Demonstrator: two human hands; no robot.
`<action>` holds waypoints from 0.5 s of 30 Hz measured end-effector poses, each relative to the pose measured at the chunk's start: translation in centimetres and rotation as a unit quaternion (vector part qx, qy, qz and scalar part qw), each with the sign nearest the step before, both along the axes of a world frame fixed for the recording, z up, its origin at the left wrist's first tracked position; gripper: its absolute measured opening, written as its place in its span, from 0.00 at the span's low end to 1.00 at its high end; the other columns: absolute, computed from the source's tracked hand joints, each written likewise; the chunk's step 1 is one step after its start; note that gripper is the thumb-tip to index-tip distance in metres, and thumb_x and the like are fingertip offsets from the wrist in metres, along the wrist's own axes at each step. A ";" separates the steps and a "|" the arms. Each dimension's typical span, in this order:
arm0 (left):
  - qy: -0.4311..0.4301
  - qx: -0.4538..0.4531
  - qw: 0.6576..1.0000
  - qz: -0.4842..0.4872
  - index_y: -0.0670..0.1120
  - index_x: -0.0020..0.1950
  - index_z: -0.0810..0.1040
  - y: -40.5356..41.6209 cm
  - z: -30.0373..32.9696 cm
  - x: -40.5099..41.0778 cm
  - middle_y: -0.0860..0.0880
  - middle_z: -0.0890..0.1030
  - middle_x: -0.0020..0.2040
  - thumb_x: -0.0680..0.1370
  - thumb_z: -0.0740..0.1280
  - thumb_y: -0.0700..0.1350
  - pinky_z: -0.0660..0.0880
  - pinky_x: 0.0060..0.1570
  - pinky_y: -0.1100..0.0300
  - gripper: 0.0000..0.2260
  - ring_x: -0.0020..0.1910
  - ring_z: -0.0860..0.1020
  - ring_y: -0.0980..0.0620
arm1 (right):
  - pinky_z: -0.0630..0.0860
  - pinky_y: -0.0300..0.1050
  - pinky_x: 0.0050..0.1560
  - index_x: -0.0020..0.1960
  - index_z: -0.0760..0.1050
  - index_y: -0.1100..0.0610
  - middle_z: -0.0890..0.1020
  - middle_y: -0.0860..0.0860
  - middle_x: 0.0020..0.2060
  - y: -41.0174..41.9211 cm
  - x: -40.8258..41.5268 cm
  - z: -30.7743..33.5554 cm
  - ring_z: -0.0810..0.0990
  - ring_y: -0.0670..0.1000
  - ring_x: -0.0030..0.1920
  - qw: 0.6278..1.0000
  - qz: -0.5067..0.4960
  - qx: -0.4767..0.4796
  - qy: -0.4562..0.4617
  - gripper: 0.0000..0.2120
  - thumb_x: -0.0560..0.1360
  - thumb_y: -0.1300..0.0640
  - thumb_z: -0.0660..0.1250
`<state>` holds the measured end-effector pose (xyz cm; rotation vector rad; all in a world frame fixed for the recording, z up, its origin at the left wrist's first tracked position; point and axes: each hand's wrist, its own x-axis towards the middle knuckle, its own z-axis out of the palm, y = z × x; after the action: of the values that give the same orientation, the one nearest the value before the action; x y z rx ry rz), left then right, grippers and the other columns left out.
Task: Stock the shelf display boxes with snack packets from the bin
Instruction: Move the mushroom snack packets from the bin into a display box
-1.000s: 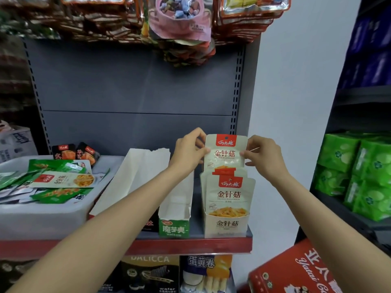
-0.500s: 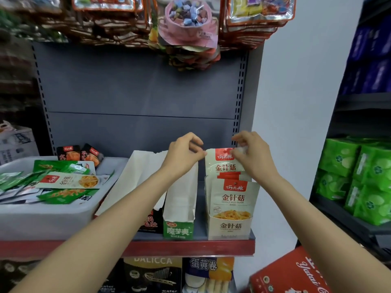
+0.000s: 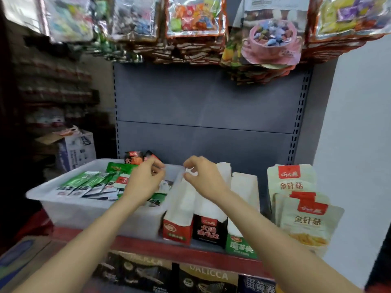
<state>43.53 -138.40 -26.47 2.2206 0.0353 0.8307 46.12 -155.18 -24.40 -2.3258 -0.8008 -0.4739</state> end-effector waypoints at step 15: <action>0.263 0.134 0.949 0.108 0.48 0.52 0.80 15.2 -2.9 1.6 0.43 0.79 0.56 0.75 0.60 0.66 0.73 0.52 0.53 0.24 0.55 0.76 0.43 | 0.67 0.44 0.46 0.57 0.71 0.61 0.77 0.61 0.58 16.0 4.9 -4.2 0.75 0.59 0.57 0.955 0.015 -0.248 0.163 0.16 0.80 0.49 0.58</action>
<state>45.14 -123.19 -29.41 2.6755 0.4521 0.3423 50.99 -139.19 -28.62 -2.7406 -0.8614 0.1528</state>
